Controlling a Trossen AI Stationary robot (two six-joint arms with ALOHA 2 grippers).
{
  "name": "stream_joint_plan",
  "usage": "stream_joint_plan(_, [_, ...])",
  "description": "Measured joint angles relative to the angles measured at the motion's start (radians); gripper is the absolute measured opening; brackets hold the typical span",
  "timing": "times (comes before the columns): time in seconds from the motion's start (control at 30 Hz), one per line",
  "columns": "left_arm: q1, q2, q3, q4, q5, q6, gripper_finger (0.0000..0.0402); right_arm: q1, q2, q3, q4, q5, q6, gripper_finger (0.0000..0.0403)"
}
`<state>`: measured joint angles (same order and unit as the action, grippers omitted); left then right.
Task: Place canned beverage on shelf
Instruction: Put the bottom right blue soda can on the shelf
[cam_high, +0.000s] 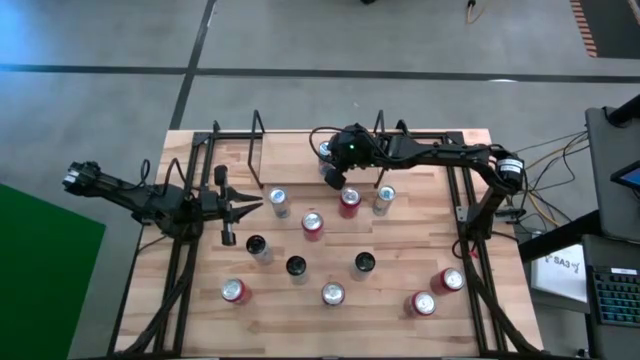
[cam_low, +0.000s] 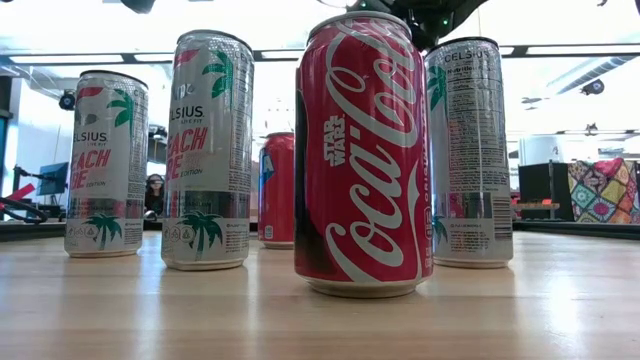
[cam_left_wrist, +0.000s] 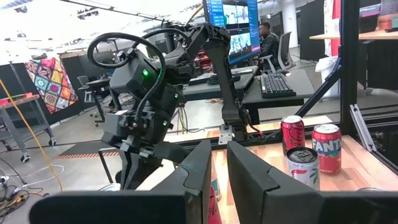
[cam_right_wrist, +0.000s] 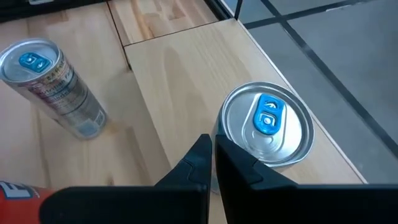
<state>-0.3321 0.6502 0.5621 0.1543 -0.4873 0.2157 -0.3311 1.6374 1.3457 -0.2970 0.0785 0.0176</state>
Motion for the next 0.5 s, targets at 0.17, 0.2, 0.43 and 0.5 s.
stream_joint_plan(0.17, [0.0,0.0,0.0,0.0,0.0,0.0,0.0037,0.016,-0.005,0.053,-0.162,-0.008,0.008,0.0012])
stream_joint_plan(0.2, [0.0,0.0,0.0,0.0,0.0,0.0,0.0037,0.016,-0.005,0.067,-0.204,-0.008,0.01,0.0012])
stream_joint_plan(0.43, [0.0,0.0,0.0,0.0,0.0,0.0,0.0037,0.017,0.0,0.088,-0.245,-0.007,-0.002,0.0012])
stream_joint_plan(0.5, [0.0,0.0,0.0,0.0,0.0,0.0,0.0037,0.017,0.0,0.086,-0.218,-0.007,-0.016,0.0012])
